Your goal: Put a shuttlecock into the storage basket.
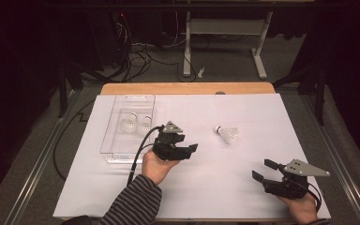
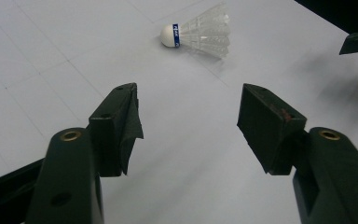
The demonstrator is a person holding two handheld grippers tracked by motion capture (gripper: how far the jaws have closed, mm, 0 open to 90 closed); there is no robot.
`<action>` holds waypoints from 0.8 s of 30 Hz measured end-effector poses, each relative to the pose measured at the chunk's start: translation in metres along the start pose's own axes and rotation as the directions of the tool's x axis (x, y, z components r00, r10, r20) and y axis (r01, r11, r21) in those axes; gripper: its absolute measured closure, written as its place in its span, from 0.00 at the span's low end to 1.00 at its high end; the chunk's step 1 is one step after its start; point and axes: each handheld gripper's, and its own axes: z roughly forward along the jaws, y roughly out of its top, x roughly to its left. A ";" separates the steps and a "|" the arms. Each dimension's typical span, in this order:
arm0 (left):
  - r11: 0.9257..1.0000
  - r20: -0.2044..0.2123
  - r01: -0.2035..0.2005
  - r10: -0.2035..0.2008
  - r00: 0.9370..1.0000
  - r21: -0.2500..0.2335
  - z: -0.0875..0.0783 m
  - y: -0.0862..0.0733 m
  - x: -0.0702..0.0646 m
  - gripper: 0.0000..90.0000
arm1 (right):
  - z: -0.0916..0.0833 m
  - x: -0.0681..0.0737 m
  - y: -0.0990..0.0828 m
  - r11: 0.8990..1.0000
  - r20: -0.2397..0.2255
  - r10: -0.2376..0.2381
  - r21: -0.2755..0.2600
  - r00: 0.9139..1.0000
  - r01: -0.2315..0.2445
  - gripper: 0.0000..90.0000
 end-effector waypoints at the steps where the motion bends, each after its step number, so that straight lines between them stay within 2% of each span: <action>1: 1.000 0.001 0.004 -0.004 1.000 0.001 0.001 0.001 0.000 0.44 | 0.000 0.000 0.000 1.000 -0.001 0.000 0.000 1.000 0.000 0.35; 18: 0.999 0.023 0.002 -0.003 1.000 0.045 0.015 0.018 -0.001 0.45 | 0.001 0.000 0.000 1.000 -0.003 0.002 0.001 1.000 -0.002 0.35; 22: 0.997 0.010 -0.026 0.025 1.000 0.067 0.019 0.020 -0.004 0.44 | 0.001 0.000 0.000 1.000 -0.004 0.003 0.002 1.000 -0.003 0.35; 24: 0.997 0.014 -0.019 0.018 1.000 0.075 0.020 0.022 -0.004 0.44 | 0.001 0.000 0.000 1.000 -0.004 0.003 0.005 1.000 -0.003 0.35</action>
